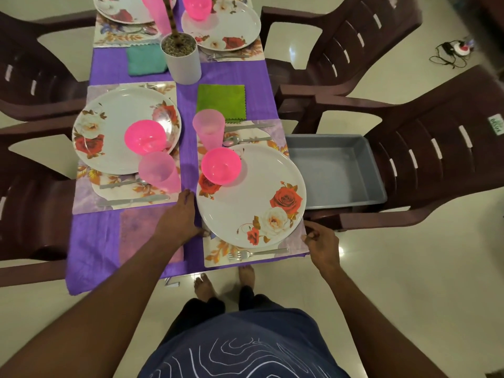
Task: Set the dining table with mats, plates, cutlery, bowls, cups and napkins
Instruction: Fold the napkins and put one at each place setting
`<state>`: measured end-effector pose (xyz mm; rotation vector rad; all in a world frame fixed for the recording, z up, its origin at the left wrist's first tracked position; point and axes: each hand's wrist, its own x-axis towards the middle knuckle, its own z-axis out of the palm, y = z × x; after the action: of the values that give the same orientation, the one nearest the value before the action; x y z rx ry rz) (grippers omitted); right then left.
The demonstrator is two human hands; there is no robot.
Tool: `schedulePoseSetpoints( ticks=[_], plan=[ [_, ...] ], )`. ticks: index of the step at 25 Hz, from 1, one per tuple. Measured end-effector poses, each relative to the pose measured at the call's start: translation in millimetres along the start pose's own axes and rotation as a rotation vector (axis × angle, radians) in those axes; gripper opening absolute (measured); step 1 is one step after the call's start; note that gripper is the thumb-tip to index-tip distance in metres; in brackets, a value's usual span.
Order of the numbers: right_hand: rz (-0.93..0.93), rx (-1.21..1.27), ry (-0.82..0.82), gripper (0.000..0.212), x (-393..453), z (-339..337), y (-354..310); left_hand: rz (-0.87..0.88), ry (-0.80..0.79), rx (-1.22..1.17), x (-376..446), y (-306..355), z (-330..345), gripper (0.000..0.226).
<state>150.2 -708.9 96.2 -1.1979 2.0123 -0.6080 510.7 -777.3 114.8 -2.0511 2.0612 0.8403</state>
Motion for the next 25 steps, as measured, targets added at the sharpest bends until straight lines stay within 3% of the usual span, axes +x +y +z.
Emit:
schedulePoseSetpoints(
  ticks=[16, 25],
  plan=[
    [-0.01, -0.081, 0.014, 0.035, 5.3, 5.4, 3.7, -0.013, -0.01, 0.004, 1.8, 6.8, 0.7, 0.128],
    [0.017, -0.266, 0.032, 0.037, 1.3, 10.9, -5.7, -0.032, -0.008, 0.026, 5.2, 5.7, 4.6, 0.13]
  ],
)
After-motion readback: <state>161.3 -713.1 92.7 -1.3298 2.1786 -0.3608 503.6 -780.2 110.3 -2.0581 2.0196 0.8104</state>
